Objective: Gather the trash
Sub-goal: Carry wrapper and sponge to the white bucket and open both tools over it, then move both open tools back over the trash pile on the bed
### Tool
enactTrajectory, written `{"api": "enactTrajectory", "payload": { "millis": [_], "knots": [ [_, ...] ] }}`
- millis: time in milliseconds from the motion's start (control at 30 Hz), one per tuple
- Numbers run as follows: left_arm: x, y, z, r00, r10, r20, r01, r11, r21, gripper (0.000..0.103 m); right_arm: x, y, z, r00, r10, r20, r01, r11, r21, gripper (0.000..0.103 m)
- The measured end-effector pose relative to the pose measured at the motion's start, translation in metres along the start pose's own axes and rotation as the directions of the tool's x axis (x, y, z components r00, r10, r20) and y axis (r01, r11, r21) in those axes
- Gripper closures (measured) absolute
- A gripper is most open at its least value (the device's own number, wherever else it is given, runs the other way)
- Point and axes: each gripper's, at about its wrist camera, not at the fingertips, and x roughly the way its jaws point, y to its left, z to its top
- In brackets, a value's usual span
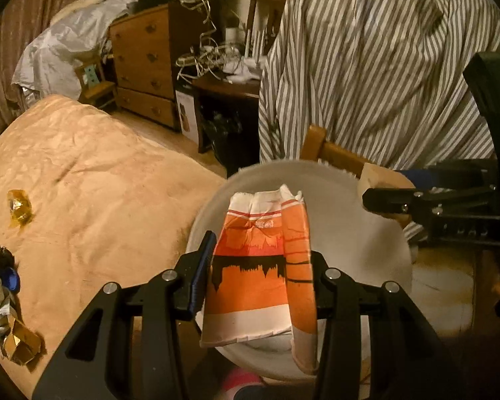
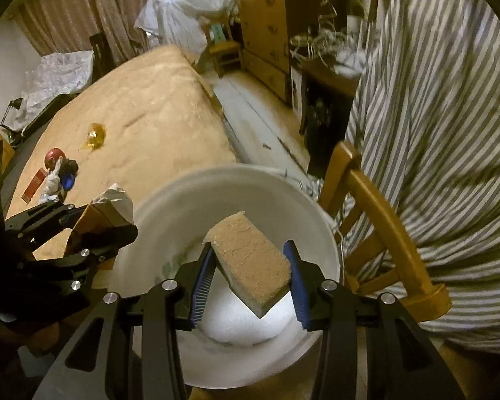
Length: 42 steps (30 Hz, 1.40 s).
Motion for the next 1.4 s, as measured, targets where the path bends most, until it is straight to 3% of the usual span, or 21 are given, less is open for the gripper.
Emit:
{"api": "enactTrajectory", "payload": {
  "millis": [167,233,267,300,667,800,933,1100,1200,1300,1400],
  "knots": [
    [0.006,0.003,-0.003,1.000,0.005,-0.015,-0.005,1.000,-0.007,0.060,0.005,0.007,-0.011,1.000,0.010,-0.006,-0.010,1.000,0.002,0.060],
    [0.005,0.003,-0.002,1.000,0.009,-0.011,-0.009,1.000,-0.006,0.043,0.004,0.008,-0.012,1.000,0.023,-0.003,-0.023,1.000,0.004,0.053],
    [0.002,0.004,-0.001,1.000,0.019,0.004,-0.018,1.000,-0.008,0.036,0.004,0.008,-0.012,1.000,0.030,0.003,-0.030,1.000,0.009,0.040],
    [0.000,0.004,0.000,1.000,0.028,0.013,-0.028,1.000,-0.009,0.028,0.002,0.008,-0.012,0.999,0.036,0.013,-0.036,0.999,0.016,0.035],
    [-0.009,0.011,0.000,0.999,0.034,0.035,-0.034,0.999,-0.020,0.026,-0.010,0.012,-0.011,0.997,0.046,0.061,-0.047,0.999,0.021,0.034],
    [-0.026,0.026,-0.012,0.998,0.029,0.054,-0.028,1.000,-0.014,0.026,-0.023,0.028,-0.014,0.991,0.066,0.117,-0.066,0.998,-0.005,0.034],
    [-0.045,0.072,-0.040,0.996,0.065,0.060,-0.063,0.998,-0.029,0.026,-0.040,0.068,-0.020,0.968,0.152,0.200,-0.141,0.988,-0.065,0.031],
    [-0.083,0.161,-0.090,0.978,0.201,0.049,-0.198,0.978,-0.060,0.026,-0.033,0.140,-0.032,0.939,0.279,0.203,-0.244,0.953,-0.180,0.027],
    [-0.111,0.212,-0.121,0.951,0.309,0.032,-0.305,0.948,-0.089,0.026,-0.015,0.189,-0.039,0.930,0.328,0.166,-0.282,0.926,-0.249,0.026],
    [-0.143,0.256,-0.150,0.936,0.350,0.024,-0.340,0.921,-0.191,0.026,0.006,0.245,-0.044,0.924,0.364,0.119,-0.305,0.887,-0.346,0.026],
    [-0.165,0.290,-0.184,0.922,0.388,-0.008,-0.372,0.878,-0.301,0.026,0.030,0.311,-0.050,0.916,0.397,0.055,-0.326,0.817,-0.475,0.027]
  ]
}}
